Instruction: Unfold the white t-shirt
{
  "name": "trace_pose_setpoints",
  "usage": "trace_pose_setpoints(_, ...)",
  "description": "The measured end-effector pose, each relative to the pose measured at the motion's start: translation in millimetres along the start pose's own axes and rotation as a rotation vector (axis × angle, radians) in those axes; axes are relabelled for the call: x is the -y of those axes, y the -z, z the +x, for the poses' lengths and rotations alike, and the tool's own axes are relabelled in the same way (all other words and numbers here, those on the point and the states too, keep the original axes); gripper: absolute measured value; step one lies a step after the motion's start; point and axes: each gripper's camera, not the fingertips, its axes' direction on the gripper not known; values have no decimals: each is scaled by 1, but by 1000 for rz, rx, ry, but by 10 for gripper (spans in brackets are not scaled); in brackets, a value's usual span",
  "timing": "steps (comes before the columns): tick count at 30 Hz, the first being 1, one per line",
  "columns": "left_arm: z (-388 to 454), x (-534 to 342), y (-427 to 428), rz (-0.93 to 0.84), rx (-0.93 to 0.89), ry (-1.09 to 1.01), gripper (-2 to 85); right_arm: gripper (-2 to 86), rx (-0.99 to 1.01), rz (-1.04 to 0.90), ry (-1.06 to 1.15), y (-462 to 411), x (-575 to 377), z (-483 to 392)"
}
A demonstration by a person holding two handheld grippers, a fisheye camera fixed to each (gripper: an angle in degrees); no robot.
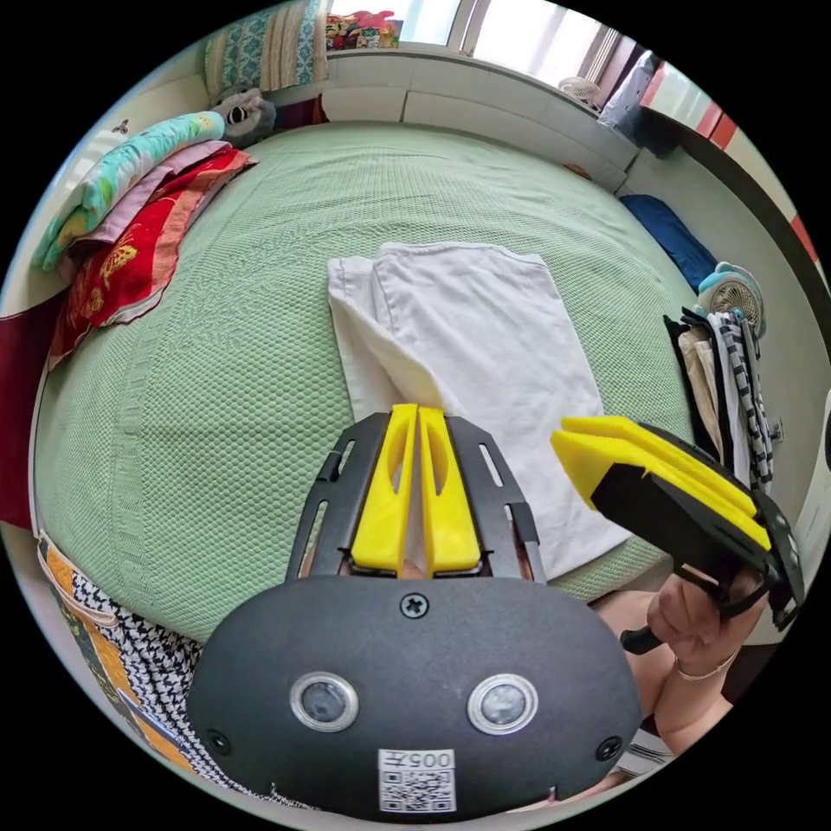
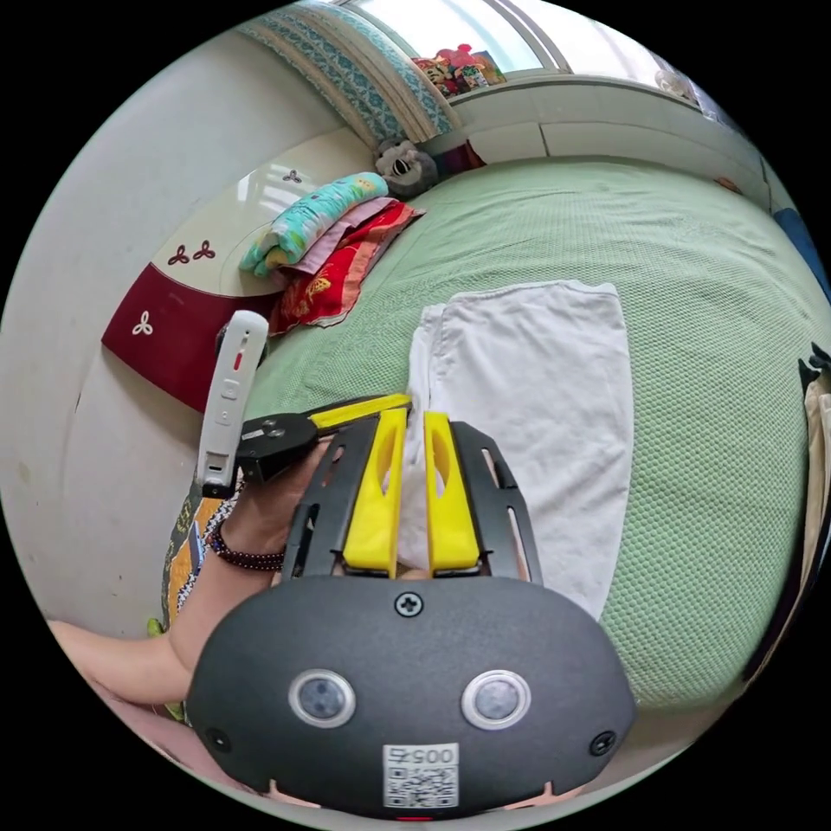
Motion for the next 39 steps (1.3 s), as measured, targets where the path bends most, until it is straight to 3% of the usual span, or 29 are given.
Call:
trace_pose_setpoints(3,7,3,-3,-6,-13,-14,-1,99,-58,58,-14,8,2,8)
trace_pose_setpoints(8,26,6,-5,-9,9,-69,-1,127,-95,72,-42,4,13,25)
trace_pose_setpoints(27,79,-3,6,72,41,-188,-1,141,21,-389,63,-126,125,25)
trace_pose_setpoints(33,85,-6,9,83,43,-214,3,115,-153,-453,143,-164,125,2)
trace_pose_setpoints(37,84,-9,17,102,85,-198,13,11,-189,-410,190,-166,120,-11)
trace_pose_setpoints(39,80,-12,28,163,196,-129,35,-8,-144,-375,195,-159,118,-15)
